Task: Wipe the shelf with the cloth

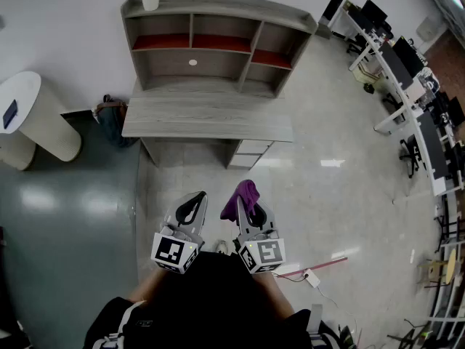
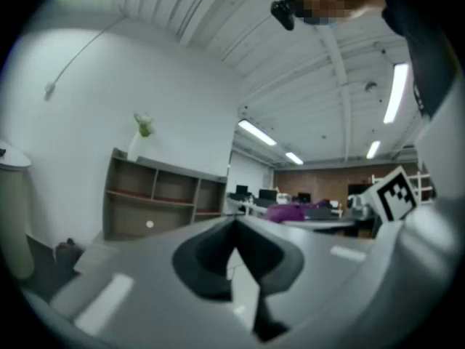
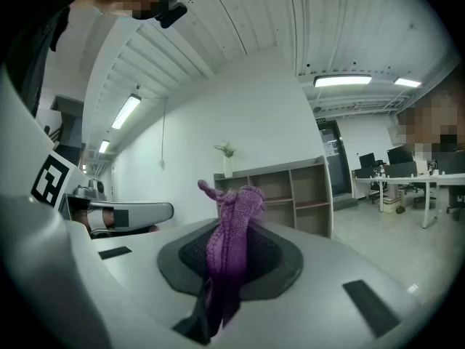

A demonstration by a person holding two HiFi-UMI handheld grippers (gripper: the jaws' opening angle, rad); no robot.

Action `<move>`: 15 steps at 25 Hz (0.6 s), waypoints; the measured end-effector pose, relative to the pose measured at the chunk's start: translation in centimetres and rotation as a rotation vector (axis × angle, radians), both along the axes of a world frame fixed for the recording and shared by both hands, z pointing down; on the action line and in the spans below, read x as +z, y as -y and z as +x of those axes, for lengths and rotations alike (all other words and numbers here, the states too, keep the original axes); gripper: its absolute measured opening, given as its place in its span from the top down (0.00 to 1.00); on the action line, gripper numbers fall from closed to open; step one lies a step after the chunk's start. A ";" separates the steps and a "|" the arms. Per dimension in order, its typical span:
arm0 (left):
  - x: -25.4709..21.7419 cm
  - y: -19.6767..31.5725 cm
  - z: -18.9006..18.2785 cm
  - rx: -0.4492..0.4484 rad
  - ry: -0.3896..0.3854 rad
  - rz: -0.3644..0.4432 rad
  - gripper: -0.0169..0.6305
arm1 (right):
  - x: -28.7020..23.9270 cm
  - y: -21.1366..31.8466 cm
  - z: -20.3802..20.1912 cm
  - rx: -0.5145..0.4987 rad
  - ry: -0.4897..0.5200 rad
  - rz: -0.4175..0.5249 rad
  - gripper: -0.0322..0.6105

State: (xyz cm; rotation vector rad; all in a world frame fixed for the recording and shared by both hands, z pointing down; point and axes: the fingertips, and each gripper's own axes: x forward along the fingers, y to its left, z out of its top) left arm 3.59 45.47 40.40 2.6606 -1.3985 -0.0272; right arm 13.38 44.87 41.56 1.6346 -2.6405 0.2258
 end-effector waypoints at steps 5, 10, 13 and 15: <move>-0.4 -0.1 0.0 0.004 -0.001 0.000 0.97 | -0.4 -0.1 -0.2 -0.003 0.001 0.001 0.87; -0.3 -0.2 0.1 0.005 -0.014 -0.005 0.97 | -0.2 -0.3 -0.1 -0.003 0.004 0.001 0.87; -0.2 -0.3 0.2 0.002 -0.009 -0.005 0.97 | -0.3 -0.3 0.2 0.004 0.027 0.000 0.87; -0.1 -0.2 0.4 0.002 -0.009 -0.007 0.97 | -0.3 -0.3 0.4 0.008 0.038 0.001 0.87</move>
